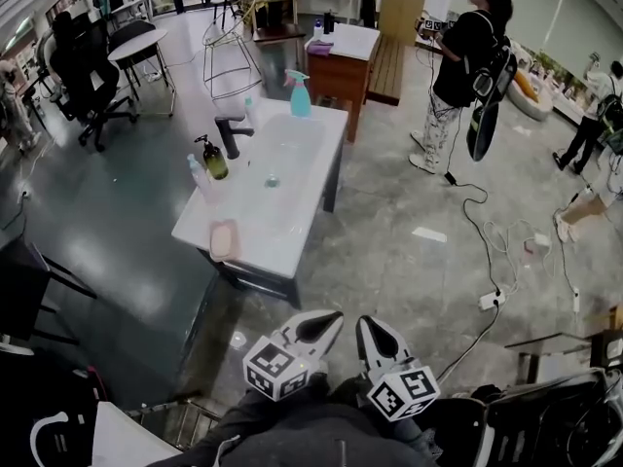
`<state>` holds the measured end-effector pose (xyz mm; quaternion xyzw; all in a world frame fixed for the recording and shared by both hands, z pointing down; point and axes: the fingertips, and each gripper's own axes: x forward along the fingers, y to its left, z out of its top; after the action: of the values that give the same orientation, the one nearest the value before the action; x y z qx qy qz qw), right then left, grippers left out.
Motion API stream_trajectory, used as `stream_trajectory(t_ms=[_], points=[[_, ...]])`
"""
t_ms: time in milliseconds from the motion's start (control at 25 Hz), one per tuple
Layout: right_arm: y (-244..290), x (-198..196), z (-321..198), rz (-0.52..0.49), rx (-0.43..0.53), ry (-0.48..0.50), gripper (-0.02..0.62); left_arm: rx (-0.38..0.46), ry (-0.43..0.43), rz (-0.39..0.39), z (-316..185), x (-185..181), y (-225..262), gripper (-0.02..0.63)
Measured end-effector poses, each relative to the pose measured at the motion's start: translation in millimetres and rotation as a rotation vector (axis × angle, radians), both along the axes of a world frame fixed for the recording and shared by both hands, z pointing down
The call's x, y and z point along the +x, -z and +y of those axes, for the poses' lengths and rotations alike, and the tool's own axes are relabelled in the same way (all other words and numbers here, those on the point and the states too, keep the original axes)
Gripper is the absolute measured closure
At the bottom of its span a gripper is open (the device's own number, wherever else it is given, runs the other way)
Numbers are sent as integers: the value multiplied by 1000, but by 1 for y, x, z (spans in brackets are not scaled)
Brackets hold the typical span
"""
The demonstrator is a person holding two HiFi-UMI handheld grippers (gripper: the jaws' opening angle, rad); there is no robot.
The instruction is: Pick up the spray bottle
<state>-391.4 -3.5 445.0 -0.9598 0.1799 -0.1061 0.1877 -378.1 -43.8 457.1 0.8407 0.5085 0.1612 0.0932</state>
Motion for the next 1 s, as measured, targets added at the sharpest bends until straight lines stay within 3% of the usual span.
stream_trajectory(t_ms=[360,560,1000], points=[[-3,33,25,-9,-4,-55,583,2,13,-21,8,27,-4,598],[-2,58,31,2,6,-37,583,14,14,-30,16,43,-8,598],[-1,153,69,14,3,10,583,12,63,-17,55,137,-6,598]])
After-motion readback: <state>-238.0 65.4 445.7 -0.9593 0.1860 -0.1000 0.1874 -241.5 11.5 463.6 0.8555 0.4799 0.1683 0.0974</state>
